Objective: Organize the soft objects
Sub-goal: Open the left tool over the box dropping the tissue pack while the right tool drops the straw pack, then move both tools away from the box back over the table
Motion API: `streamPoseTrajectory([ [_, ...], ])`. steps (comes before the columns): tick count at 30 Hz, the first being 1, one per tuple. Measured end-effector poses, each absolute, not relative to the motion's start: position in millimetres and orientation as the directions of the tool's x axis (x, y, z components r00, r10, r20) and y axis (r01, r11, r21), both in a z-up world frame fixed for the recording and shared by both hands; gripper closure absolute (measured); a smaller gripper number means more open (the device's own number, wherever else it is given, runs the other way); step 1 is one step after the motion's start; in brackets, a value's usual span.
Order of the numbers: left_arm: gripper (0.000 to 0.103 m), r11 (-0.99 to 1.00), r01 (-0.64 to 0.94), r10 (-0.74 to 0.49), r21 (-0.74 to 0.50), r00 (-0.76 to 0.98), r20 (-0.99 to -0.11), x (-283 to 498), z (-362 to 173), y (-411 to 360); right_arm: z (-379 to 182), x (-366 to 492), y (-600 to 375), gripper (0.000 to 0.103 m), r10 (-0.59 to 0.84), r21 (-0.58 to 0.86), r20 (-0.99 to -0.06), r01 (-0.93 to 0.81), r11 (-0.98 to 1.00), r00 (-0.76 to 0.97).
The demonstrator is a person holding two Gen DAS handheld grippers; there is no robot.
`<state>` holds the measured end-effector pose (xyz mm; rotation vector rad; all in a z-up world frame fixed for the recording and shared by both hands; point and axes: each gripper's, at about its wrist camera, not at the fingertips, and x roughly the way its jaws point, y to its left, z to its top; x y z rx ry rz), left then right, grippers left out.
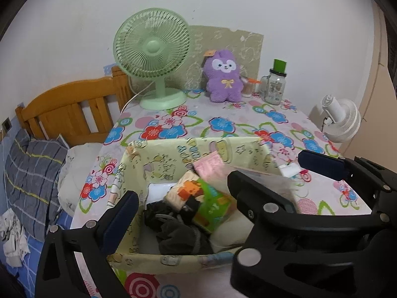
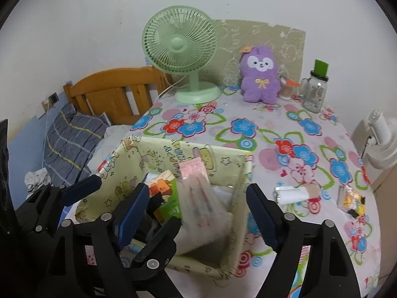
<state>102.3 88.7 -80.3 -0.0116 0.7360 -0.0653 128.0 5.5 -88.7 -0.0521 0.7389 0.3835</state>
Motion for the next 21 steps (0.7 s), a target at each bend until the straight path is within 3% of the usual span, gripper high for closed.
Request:
streamPoseTrajectory([
  [21, 0.001, 0.992, 0.122, -0.112, -0.027, 0.773, -0.624, 75, -50, 29, -57, 91, -61, 0.012, 0.242, 0.055, -0.608, -0.264, 0.963, 0.756],
])
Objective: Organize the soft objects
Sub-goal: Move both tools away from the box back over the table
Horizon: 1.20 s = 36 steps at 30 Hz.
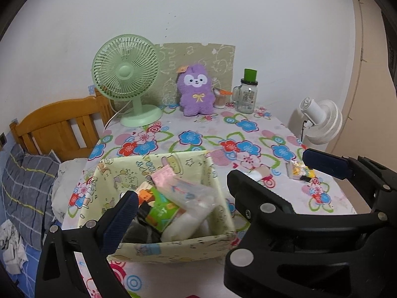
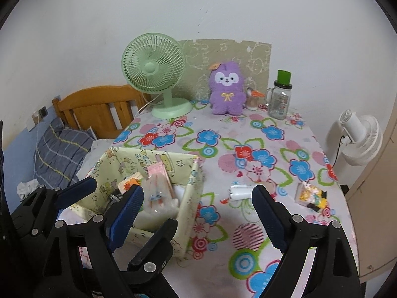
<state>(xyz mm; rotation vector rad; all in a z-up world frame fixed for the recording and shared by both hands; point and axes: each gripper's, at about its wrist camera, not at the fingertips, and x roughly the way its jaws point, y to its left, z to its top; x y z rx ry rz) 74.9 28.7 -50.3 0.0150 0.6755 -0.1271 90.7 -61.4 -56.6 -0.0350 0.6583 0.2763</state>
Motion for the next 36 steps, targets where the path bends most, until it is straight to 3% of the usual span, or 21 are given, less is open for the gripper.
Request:
streamPoseTrajectory([
  [36, 0.002, 0.985, 0.175, -0.143, -0.003, 0.795, -0.59, 66, -30, -69, -33, 64, -169, 0.012, 0.151, 0.044, -0.551, -0.152, 0.987, 0.821],
])
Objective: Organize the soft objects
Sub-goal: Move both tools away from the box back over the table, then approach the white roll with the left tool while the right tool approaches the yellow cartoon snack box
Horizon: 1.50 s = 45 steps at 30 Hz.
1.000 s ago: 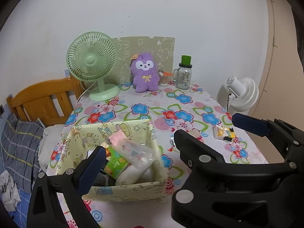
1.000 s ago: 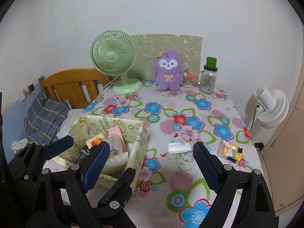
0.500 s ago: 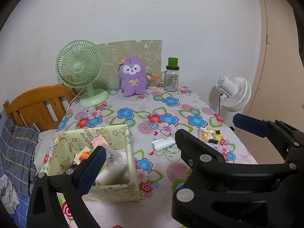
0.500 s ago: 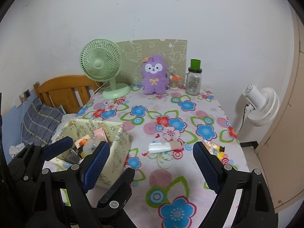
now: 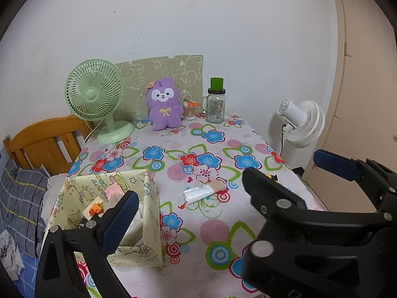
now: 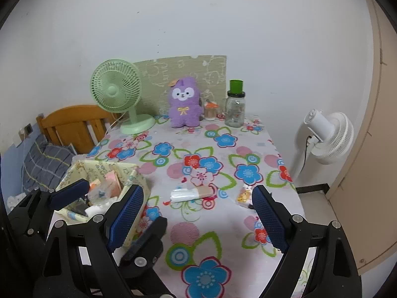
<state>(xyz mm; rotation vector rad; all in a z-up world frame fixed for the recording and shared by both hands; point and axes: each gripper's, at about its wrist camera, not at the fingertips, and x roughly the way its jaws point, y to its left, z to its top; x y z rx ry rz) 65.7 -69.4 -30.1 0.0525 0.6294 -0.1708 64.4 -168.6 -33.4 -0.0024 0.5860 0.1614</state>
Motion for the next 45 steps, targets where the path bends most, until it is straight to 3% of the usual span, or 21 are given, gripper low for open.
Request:
streamPoseTrajectory([
  [24, 0.002, 0.986, 0.168, -0.126, 0.0, 0.74, -0.661, 121, -66, -110, -59, 99, -228, 0.012, 0.08, 0.06, -0.564, -0.056, 0.997, 0.822],
  [45, 0.002, 0.994, 0.104, -0.089, -0.028, 0.646, -0.758, 183, -122, -119, -116, 169, -257, 0.012, 0.04, 0.078, -0.675, 0.018, 0.997, 0.737],
])
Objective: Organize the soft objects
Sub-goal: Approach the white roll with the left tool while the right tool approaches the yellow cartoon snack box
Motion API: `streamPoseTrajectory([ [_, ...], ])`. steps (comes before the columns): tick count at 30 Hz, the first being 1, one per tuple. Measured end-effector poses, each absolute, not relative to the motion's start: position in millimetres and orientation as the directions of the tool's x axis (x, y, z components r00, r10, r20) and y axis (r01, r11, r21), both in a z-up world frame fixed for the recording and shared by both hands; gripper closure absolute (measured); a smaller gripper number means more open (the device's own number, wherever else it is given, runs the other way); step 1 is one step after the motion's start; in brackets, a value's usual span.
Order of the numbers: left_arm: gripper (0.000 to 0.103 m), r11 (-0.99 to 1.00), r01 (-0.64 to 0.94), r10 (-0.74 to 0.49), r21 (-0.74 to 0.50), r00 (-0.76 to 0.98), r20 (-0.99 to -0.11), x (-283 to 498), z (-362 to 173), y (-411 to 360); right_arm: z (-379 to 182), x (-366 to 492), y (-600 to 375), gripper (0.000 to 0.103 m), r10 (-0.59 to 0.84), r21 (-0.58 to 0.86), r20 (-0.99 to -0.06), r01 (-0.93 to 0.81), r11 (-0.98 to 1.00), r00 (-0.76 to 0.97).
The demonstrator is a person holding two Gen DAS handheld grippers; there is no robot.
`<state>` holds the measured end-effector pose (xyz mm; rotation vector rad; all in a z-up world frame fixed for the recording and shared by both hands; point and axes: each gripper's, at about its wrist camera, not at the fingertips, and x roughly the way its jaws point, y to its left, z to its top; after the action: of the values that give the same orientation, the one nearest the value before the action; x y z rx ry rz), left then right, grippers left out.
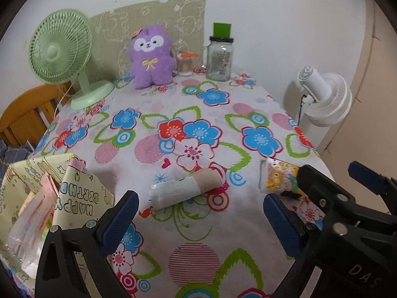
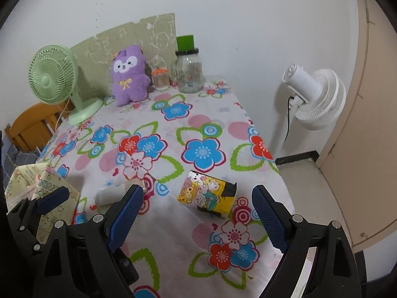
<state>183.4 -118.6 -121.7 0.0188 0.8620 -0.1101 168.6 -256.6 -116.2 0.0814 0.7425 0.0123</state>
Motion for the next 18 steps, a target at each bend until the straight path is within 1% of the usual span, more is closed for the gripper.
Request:
streamPoseTrajectory([
  [6, 0.002, 0.997, 0.056, -0.077, -0.054, 0.616, -0.784, 200, -137, -110, -129, 185, -261, 0.012, 0.041, 0.09, -0.703, 0.031, 0.995, 0.71],
  [12, 0.002, 0.999, 0.004, -0.031, -0.036, 0.595, -0.803, 212, -152, -104, -140, 198, -261, 0.012, 0.022, 0.078, -0.721, 0.049, 0.996, 0.693],
  [18, 0.002, 0.999, -0.013, -0.021, -0.034, 0.566, -0.824, 222, -168, -100, -156, 213, -260, 0.012, 0.008, 0.074, -0.749, 0.071, 0.995, 0.663],
])
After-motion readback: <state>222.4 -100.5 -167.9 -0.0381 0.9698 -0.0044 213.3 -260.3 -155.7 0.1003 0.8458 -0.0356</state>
